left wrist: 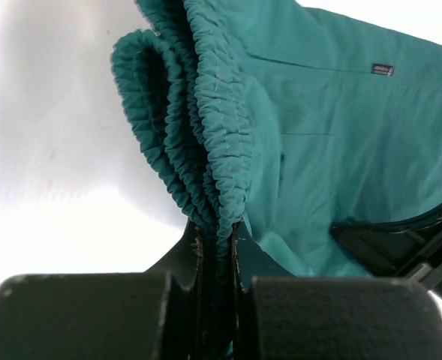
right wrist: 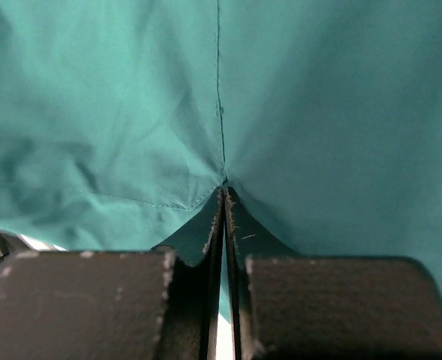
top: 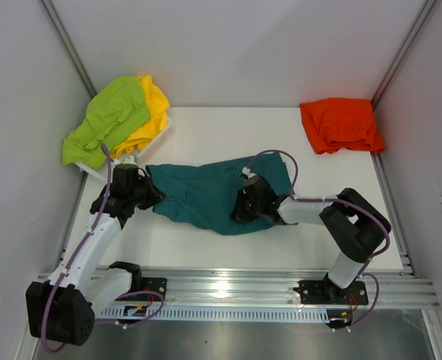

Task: Fold and stack the shorts
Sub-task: Fold the shorts

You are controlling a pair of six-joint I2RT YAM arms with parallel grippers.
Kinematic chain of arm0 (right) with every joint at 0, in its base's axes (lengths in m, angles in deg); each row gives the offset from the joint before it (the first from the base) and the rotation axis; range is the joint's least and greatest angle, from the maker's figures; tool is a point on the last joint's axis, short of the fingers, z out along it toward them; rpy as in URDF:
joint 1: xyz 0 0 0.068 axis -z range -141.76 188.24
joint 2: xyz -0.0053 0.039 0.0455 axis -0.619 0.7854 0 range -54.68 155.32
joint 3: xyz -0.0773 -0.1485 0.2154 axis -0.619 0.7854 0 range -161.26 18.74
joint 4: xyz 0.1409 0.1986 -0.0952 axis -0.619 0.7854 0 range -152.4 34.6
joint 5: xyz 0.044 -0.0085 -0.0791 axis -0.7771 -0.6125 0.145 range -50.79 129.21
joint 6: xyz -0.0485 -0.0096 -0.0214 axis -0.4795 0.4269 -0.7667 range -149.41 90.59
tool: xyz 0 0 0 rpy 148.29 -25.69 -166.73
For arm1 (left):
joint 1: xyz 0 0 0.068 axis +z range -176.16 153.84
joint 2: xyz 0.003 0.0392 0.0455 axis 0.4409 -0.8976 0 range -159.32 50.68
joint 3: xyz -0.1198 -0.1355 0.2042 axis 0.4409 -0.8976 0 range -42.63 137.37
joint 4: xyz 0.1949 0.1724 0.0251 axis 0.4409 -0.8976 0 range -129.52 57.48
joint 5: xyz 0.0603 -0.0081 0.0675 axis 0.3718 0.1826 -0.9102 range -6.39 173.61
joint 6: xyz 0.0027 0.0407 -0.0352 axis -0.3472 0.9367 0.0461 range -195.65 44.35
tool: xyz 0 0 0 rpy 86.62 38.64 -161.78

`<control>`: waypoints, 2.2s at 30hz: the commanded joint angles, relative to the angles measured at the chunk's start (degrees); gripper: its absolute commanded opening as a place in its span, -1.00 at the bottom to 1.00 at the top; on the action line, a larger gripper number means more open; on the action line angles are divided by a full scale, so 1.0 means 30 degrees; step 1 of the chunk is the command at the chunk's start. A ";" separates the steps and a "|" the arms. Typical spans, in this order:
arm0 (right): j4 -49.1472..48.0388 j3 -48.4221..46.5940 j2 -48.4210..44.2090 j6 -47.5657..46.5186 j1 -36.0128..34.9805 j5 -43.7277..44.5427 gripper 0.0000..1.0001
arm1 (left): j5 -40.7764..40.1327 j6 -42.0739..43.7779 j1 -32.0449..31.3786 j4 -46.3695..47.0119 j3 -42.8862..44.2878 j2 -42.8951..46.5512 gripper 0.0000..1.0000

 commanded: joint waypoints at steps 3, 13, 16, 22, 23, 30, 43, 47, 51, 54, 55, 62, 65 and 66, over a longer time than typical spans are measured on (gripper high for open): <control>-0.0976 -0.0500 0.2603 0.1115 -0.1924 0.1125 -0.97 | -0.0988 0.1689 -0.0092 -0.2853 0.3233 0.0506 -1.00; -0.0922 -0.5361 0.7201 0.2582 -0.5178 0.0687 -1.00 | -0.0999 0.4004 -0.1288 -0.5904 0.7219 0.0830 -1.00; -0.0921 -0.6739 0.8228 0.2905 -0.5413 -0.0016 -1.00 | -0.1660 0.4327 -0.2929 -0.6167 0.7834 0.0392 -1.00; -0.0599 -0.8001 0.8468 0.2760 -0.5209 -0.0544 -1.00 | -0.4564 0.4562 -0.5510 -0.7544 0.8508 -0.0752 -1.00; -0.0773 -0.8002 0.8351 0.2760 -0.5121 -0.0690 -0.99 | -0.4769 0.4591 -0.5715 -0.7516 0.8510 -0.0811 -1.00; -0.0747 -0.7650 0.6039 0.2527 -0.3862 -0.1599 -0.80 | -0.6614 0.4533 -0.6771 -0.8248 0.9301 -0.1163 -1.00; 0.3002 -0.5485 -0.1018 0.0624 0.0325 -0.2214 -0.63 | -0.7876 0.4649 -0.6830 -0.9451 1.1059 -0.1954 -1.00; 0.4814 -0.4429 -0.2020 -0.1305 0.2694 -0.1456 -0.44 | -0.7556 0.4796 -0.6801 -0.9245 1.1029 -0.2012 -1.00; 0.5378 -0.3728 -0.1729 -0.2279 0.4249 -0.1277 -0.36 | -0.7291 0.5030 -0.6859 -0.9011 1.0971 -0.2100 -1.00; 0.5232 -0.3404 -0.1290 -0.2571 0.4605 -0.0868 -0.33 | -0.7320 0.5147 -0.6918 -0.9040 1.1030 -0.2247 -1.00; 0.5115 -0.3286 -0.1173 -0.2601 0.4693 -0.0693 -0.32 | -0.7349 0.5177 -0.6947 -0.9011 1.1058 -0.2276 -1.00; 0.4763 -0.2700 0.0350 -0.2660 0.4343 0.0362 -0.32 | -0.7466 0.5440 -0.7269 -0.8981 1.1322 -0.2628 -1.00; 0.4617 -0.2204 0.0819 -0.2514 0.3731 0.1095 -0.33 | -0.7583 0.5645 -0.7386 -0.8894 1.1439 -0.2862 -1.00; 0.4500 -0.2056 0.0966 -0.2427 0.3553 0.1125 -0.33 | -0.7612 0.5762 -0.7387 -0.8922 1.1526 -0.2979 -1.00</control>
